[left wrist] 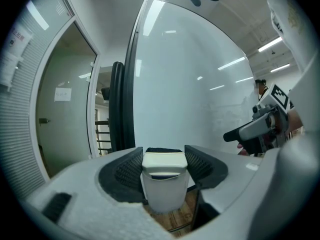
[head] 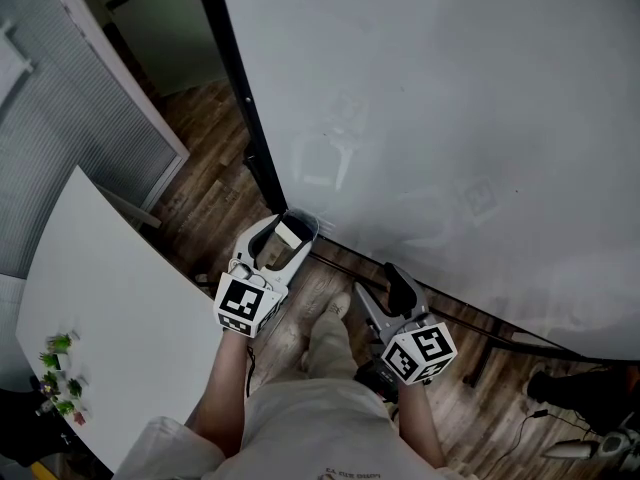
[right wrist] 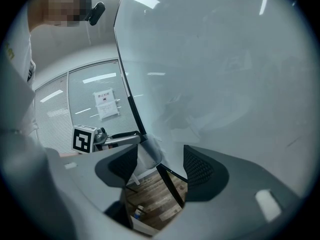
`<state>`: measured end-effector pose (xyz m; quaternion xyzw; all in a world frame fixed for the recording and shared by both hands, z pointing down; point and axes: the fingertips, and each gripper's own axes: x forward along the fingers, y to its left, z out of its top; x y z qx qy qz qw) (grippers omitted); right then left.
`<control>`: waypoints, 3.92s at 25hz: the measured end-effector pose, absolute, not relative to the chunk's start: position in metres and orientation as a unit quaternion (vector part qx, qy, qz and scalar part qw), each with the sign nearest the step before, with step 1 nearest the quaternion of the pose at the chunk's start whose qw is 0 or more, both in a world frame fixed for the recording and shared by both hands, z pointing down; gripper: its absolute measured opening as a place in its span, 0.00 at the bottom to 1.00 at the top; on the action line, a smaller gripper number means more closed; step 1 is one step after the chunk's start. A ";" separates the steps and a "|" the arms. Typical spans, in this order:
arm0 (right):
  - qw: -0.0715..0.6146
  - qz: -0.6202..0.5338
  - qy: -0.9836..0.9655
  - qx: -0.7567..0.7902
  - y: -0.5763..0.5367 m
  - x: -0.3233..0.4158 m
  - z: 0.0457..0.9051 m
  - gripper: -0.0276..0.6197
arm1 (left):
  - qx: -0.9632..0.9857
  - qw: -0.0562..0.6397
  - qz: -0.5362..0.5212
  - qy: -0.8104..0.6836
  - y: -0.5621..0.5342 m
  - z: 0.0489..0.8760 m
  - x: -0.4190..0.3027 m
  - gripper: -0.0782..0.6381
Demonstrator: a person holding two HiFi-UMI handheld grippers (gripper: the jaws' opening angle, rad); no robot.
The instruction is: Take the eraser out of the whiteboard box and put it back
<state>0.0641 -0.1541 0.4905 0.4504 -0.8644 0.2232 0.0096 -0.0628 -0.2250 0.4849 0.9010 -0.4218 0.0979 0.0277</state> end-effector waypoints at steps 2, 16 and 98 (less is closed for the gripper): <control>0.010 0.221 -0.865 0.451 -0.154 0.064 0.490 0.49 | 0.902 0.027 0.096 -0.421 -0.225 0.484 -0.063 0.47; 0.009 0.213 -0.863 0.457 -0.147 0.061 0.483 0.49 | 0.906 0.023 0.082 -0.416 -0.220 0.474 -0.063 0.47; -0.034 0.165 -0.879 0.446 -0.084 0.050 0.426 0.47 | 0.889 -0.035 0.018 -0.456 -0.125 0.382 -0.103 0.47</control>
